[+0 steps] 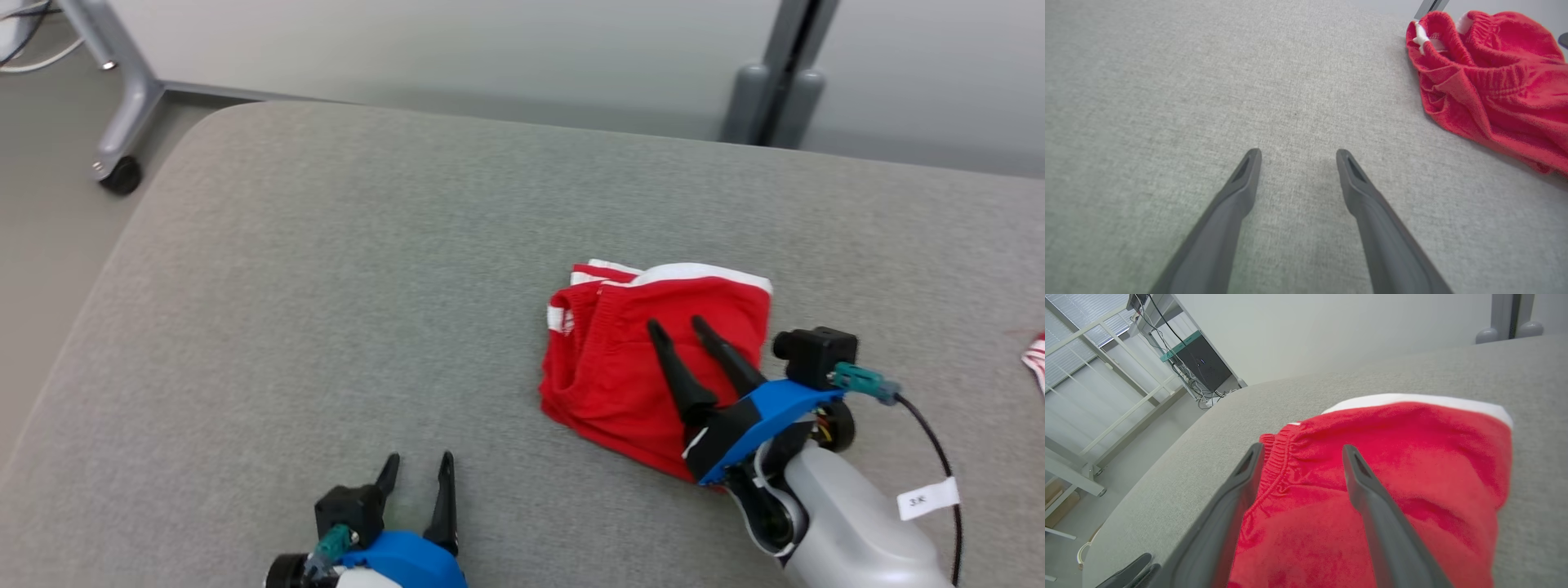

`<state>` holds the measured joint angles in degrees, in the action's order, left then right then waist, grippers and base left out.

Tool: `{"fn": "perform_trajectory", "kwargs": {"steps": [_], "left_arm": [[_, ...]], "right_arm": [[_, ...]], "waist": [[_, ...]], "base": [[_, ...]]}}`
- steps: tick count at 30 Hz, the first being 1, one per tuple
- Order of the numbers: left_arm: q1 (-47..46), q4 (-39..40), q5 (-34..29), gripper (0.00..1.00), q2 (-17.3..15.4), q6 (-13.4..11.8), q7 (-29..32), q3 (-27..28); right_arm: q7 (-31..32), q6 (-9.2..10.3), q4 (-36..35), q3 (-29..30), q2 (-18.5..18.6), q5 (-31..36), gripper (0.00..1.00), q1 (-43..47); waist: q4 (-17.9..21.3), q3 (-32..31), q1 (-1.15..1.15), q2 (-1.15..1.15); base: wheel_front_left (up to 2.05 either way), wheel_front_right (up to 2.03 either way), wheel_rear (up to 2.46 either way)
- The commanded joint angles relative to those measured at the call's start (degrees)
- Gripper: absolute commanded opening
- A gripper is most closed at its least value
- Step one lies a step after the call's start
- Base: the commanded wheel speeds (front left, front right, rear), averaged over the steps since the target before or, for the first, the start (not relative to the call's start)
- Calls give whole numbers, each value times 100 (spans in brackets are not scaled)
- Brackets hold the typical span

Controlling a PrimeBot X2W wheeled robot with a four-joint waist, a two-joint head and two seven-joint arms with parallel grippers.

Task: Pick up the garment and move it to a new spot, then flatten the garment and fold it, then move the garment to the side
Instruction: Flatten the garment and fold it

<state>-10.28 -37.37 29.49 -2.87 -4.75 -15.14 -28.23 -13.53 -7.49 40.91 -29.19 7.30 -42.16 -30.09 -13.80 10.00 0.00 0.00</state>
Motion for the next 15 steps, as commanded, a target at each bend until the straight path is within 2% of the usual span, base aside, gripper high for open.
{"fn": "perform_trajectory", "kwargs": {"steps": [1,10,15], "left_arm": [[-109,102,-98,100,-3,-16,1,117],[-270,538,-733,100,-4,6,-5,688],[-230,672,-1044,100,-4,-25,-5,968]], "right_arm": [[-82,0,98,114,86,16,100,72],[-165,0,410,649,347,581,100,240],[-167,0,289,1124,456,1210,100,514]], "waist": [[212,-101,0,0],[938,-201,0,0],[1225,-211,0,0]], "base": [[0,0,0],[0,0,0],[0,0,0]]}}
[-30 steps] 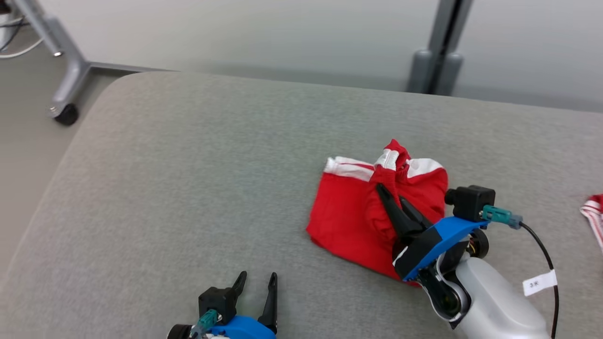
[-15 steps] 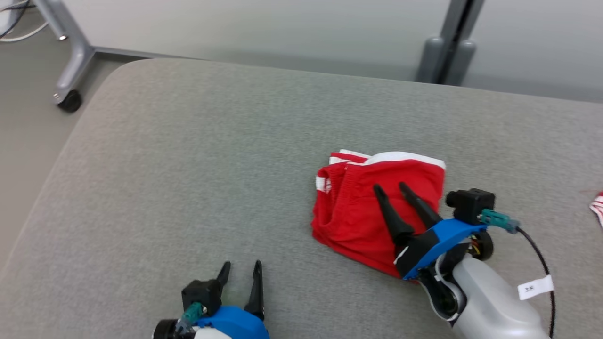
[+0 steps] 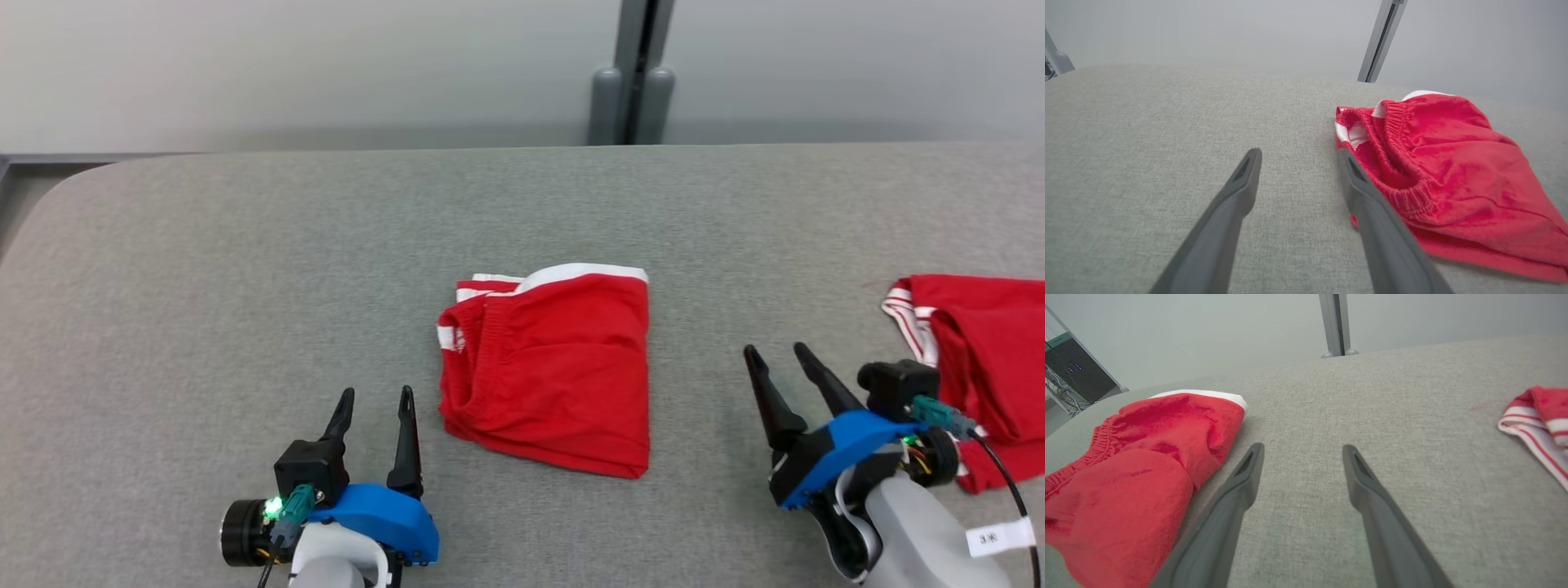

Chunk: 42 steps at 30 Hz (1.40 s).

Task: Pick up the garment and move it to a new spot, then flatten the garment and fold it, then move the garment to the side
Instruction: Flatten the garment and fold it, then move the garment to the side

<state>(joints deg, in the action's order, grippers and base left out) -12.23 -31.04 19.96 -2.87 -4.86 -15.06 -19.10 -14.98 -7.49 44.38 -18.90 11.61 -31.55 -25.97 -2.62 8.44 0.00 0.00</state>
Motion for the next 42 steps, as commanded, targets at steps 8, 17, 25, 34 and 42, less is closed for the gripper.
{"fn": "perform_trajectory", "kwargs": {"steps": [8,17,25,34,42], "left_arm": [[249,264,-447,100,-5,-122,-14,447],[776,361,-608,100,-3,-76,-14,701],[1227,307,-688,100,-4,46,-14,862],[1360,314,-677,100,-3,121,-14,908],[1127,305,-530,100,-3,175,-14,669]], "right_arm": [[-23,0,-405,920,-142,1212,100,610],[-23,0,-591,1382,-481,1962,100,1174],[-23,0,-650,1571,-717,2302,100,1573],[-23,0,-611,1549,-826,2413,100,1704],[-24,0,-480,1230,-851,2272,100,1467]], "waist": [[366,-141,0,0],[426,-529,0,0],[375,-898,0,0],[314,-1010,0,0],[41,-651,0,0]], "base": [[0,0,0],[0,0,0],[0,0,0],[0,0,0],[0,0,0]]}}
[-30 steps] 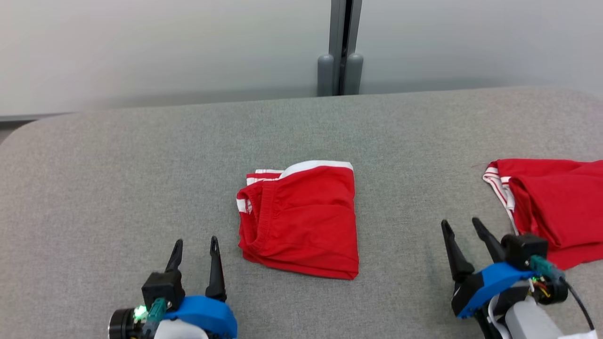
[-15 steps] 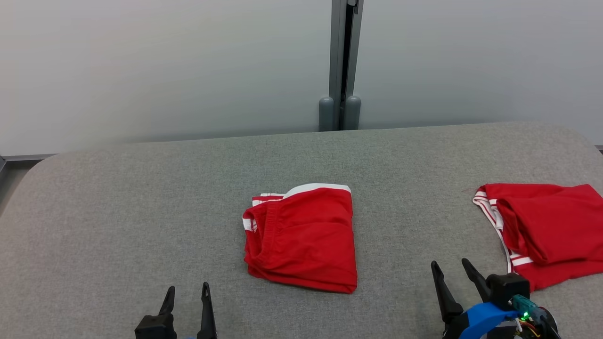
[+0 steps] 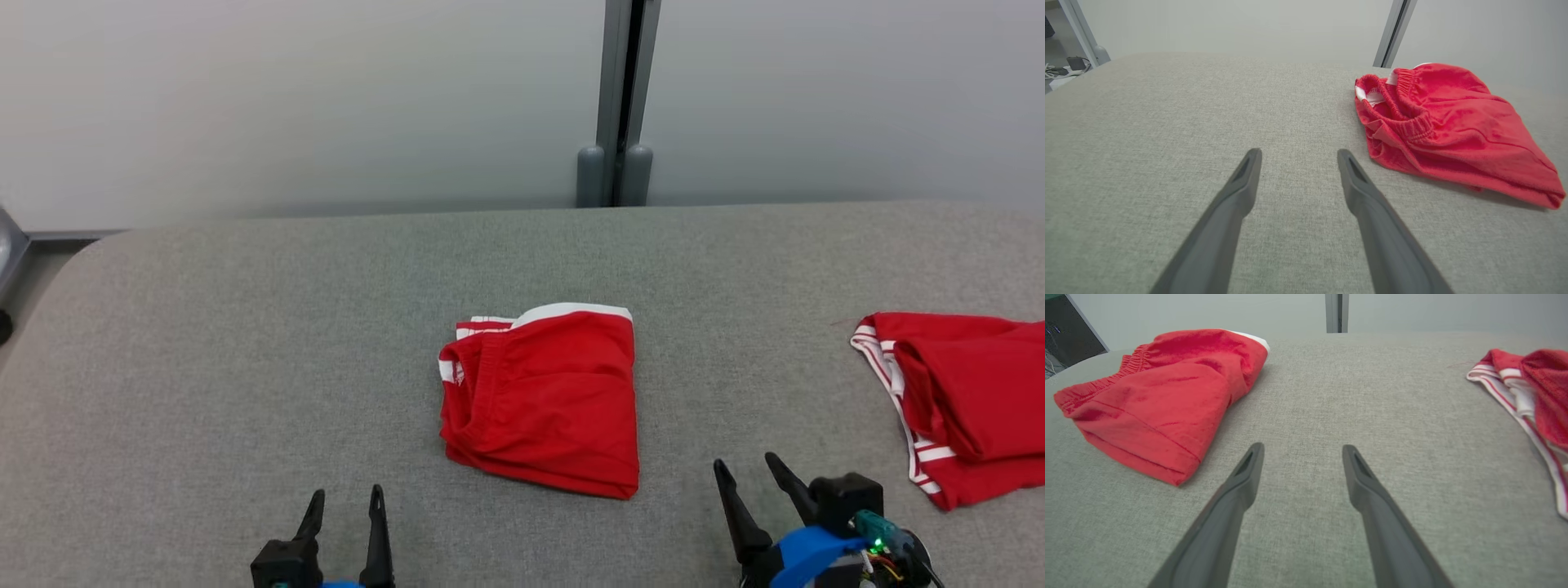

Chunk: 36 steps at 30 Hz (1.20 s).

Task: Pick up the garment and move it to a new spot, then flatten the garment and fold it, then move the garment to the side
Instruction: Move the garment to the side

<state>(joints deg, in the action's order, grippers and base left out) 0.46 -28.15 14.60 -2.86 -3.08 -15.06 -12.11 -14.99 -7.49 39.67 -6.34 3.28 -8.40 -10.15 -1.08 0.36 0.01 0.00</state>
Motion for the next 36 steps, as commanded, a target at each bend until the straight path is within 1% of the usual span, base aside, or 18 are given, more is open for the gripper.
{"fn": "perform_trajectory", "kwargs": {"steps": [1,6,10,17,18,19,21,25,28,33,36], "left_arm": [[-189,19,28,100,-3,-7,-14,-83],[-441,-3,114,100,-7,-33,-14,-374],[-694,28,199,100,-2,-86,-14,-631],[-911,17,250,100,-2,-157,-14,-794],[-927,19,257,100,-3,-179,-14,-790],[-941,28,262,100,-2,-192,-14,-782],[-962,36,248,100,-2,-192,-14,-768],[-1018,34,213,100,-2,-196,-14,-721],[-1025,29,182,100,-3,-154,-14,-662],[-1041,-31,82,100,-3,-60,-14,-644],[-1112,-90,17,100,-2,8,-14,-678]], "right_arm": [[-23,0,-4,-80,-16,-100,100,-205],[-23,0,38,-383,-32,-400,100,-712],[-23,0,100,-517,-31,-585,100,-1137],[-17,-1,578,-766,-31,-874,100,-1535],[-4,-1,671,-799,-32,-945,76,-1559],[-4,-1,750,-820,-38,-992,47,-1570],[1,-2,845,-860,-43,-1030,0,-1596],[2,2,954,-833,-32,-1031,0,-1583],[-1,5,898,-735,11,-1043,0,-1492],[-4,6,796,-695,12,-1024,0,-1296],[0,6,735,-820,10,-987,0,-1208]], "waist": [[-158,265,-1,0],[-439,810,-1,0],[-667,1170,-1,0],[-855,1424,-1,0],[-859,1445,-1,0],[-857,1462,-1,0],[-838,1484,-1,0],[-688,1454,-1,0],[-443,1374,-1,0],[242,1215,-1,0],[795,1144,-1,0]], "base": [[0,0,0],[0,0,0],[0,0,0],[0,0,0],[0,0,0],[0,0,0],[0,0,0],[0,0,0],[0,0,0],[0,0,0],[0,0,0]]}}
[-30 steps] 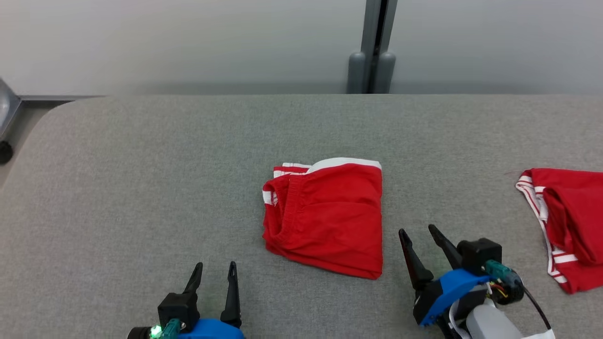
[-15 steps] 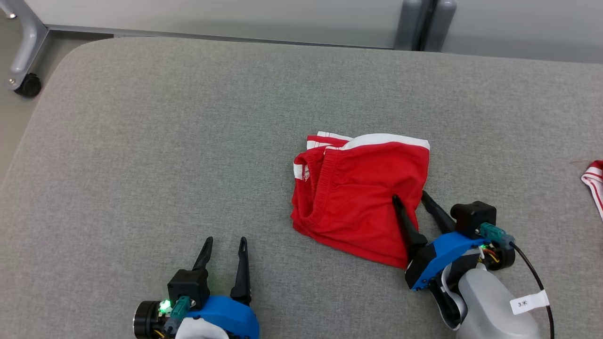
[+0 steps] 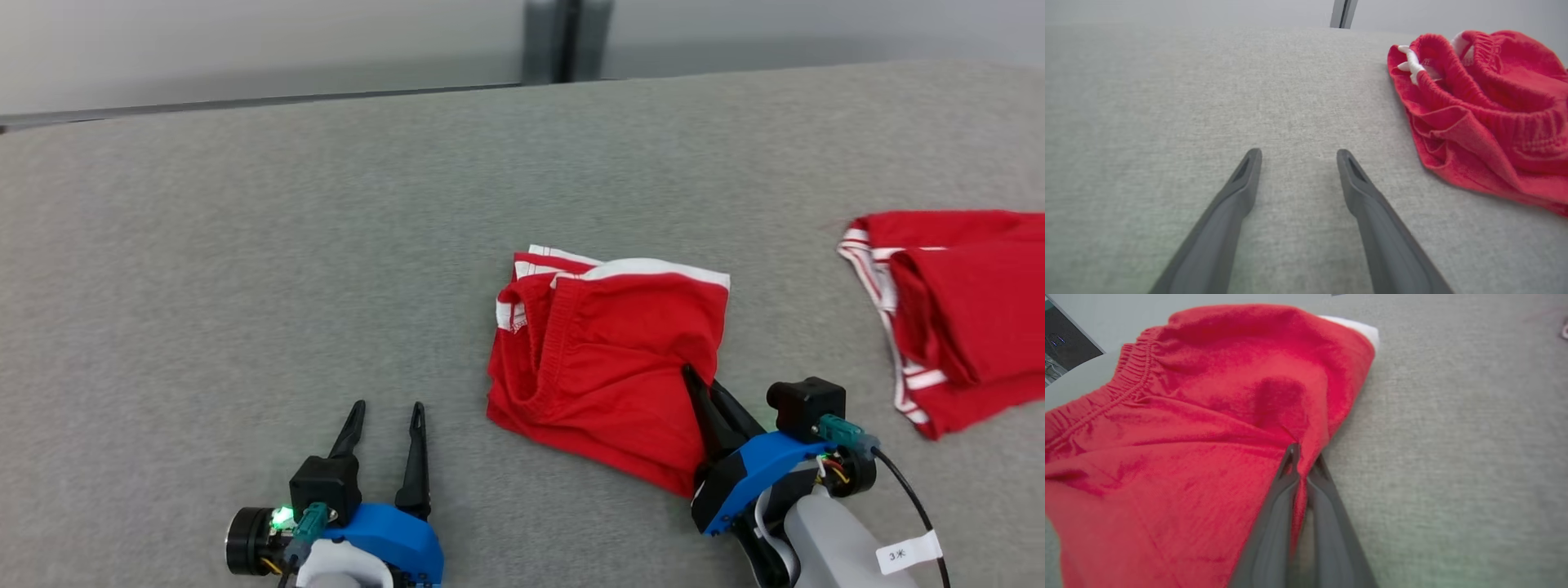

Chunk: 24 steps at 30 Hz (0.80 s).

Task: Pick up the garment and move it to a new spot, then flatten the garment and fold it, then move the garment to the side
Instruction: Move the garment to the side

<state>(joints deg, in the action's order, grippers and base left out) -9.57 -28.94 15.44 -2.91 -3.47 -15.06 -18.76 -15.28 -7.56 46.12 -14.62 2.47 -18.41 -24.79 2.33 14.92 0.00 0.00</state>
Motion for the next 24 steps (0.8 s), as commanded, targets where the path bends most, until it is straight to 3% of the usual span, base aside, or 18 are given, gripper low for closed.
{"fn": "perform_trajectory", "kwargs": {"steps": [1,8,13,17,24], "left_arm": [[-142,-35,-95,100,3,65,-14,-29],[-304,-188,-174,100,0,201,-14,-53],[-172,-207,-60,100,0,217,-14,-162],[-184,-235,0,100,-2,190,-14,-235],[-257,-312,5,100,-7,174,-14,-311]], "right_arm": [[30,15,71,-24,93,-13,0,291],[27,14,-54,-246,109,-138,0,501],[21,12,-71,-458,96,-250,0,605],[17,10,-94,-600,156,-280,0,550],[17,8,-184,-744,315,-183,0,264]], "waist": [[638,-327,0,0],[1780,-428,0,0],[2308,-534,0,0],[2495,-513,0,0],[2439,-396,0,0]], "base": [[0,0,0],[0,0,0],[0,0,0],[0,0,0],[0,0,0]]}}
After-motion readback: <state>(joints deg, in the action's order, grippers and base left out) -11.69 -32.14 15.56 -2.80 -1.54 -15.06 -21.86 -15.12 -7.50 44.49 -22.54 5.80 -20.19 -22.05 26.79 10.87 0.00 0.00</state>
